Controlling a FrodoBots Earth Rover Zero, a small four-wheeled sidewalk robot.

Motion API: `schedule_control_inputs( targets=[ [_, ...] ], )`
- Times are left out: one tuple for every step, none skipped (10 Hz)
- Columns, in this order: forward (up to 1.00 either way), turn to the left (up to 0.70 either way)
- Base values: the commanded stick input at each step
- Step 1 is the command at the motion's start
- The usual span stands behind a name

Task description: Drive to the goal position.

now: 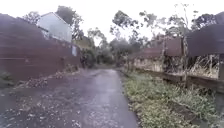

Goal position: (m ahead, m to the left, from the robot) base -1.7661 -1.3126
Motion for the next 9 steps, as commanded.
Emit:
schedule_control_inputs(
  targets=[
    [0.44, 0.03],
    [0.44, 0.03],
    [0.44, 0.03],
    [0.44, 0.03],
    [0.44, 0.03],
    [0.44, 0.03],
    [0.44, 0.03],
    [0.42, 0.03],
    [0.39, 0.02]
  ],
)
